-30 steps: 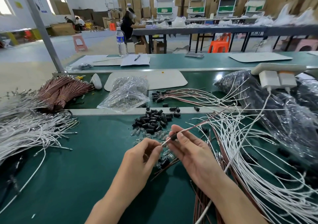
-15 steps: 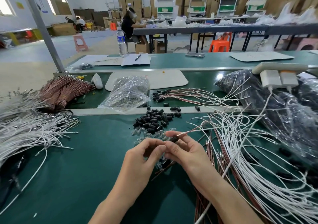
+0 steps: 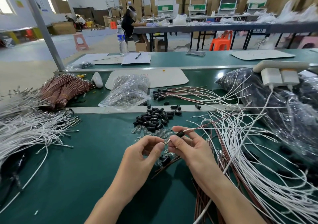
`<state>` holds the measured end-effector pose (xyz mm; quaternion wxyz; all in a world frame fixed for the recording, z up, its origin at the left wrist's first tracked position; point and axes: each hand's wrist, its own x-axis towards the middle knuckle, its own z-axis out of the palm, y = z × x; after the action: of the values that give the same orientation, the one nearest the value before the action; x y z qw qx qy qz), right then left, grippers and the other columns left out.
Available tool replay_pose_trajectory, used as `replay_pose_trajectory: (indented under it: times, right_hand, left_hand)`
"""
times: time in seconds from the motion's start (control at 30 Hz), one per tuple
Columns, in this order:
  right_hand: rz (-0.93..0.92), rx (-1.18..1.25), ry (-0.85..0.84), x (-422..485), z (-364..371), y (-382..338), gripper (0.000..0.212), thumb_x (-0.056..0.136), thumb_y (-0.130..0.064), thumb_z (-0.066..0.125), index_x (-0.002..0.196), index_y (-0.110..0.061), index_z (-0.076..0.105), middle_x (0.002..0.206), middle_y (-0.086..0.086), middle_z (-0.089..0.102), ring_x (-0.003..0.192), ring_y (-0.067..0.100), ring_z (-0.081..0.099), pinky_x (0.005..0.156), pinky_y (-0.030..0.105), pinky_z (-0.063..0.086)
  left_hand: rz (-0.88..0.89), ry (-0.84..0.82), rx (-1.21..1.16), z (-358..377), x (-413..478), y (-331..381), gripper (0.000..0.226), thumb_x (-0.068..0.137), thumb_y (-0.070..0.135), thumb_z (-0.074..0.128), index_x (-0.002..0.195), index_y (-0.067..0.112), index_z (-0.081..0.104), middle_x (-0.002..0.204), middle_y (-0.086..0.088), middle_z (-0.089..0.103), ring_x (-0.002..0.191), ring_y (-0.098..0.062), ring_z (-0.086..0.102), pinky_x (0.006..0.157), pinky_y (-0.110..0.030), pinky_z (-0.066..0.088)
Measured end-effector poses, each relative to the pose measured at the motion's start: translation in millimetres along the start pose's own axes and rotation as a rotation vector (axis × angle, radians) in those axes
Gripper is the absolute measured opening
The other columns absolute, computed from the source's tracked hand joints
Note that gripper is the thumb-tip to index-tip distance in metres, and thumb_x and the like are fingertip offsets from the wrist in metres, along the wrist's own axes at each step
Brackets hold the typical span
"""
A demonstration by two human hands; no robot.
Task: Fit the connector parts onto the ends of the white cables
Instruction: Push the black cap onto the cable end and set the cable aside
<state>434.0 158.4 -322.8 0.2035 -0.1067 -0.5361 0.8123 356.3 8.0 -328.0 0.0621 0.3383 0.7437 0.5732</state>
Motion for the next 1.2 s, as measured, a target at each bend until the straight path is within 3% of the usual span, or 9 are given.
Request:
replay_pose_trajectory:
  times: [0.33,0.83,1.2]
  right_hand:
    - [0.032,0.009,-0.039,0.6,-0.4,1.3,0.025,0.080,-0.018,0.076,0.104,-0.026,0.076,0.086,0.006,0.073,0.087,0.018,0.072,0.080,0.025,0.058]
    - [-0.043,-0.154,0.004,-1.5,1.4,2.9,0.018,0.081,-0.026,0.075,0.098,-0.032,0.074,0.079,-0.001,0.072,0.074,0.012,0.070,0.072,0.021,0.056]
    - [-0.045,-0.164,0.013,-1.3,0.4,3.1,0.024,0.082,-0.022,0.075,0.105,-0.017,0.070,0.076,-0.001,0.072,0.069,0.011,0.067,0.069,0.020,0.056]
  left_hand:
    - [-0.002,0.032,0.002,3.5,-0.7,-0.9,0.009,0.098,0.037,0.058,0.093,0.039,0.065,0.081,0.003,0.069,0.074,-0.018,0.065,0.072,-0.036,0.053]
    - [0.009,0.026,0.058,6.2,-1.7,1.5,0.016,0.101,0.038,0.052,0.087,0.035,0.061,0.077,0.001,0.067,0.069,-0.019,0.062,0.068,-0.035,0.050]
    - [0.069,0.005,0.126,6.6,-4.0,-1.9,0.015,0.102,0.040,0.051,0.092,0.033,0.060,0.074,0.004,0.063,0.065,-0.017,0.059,0.058,-0.033,0.049]
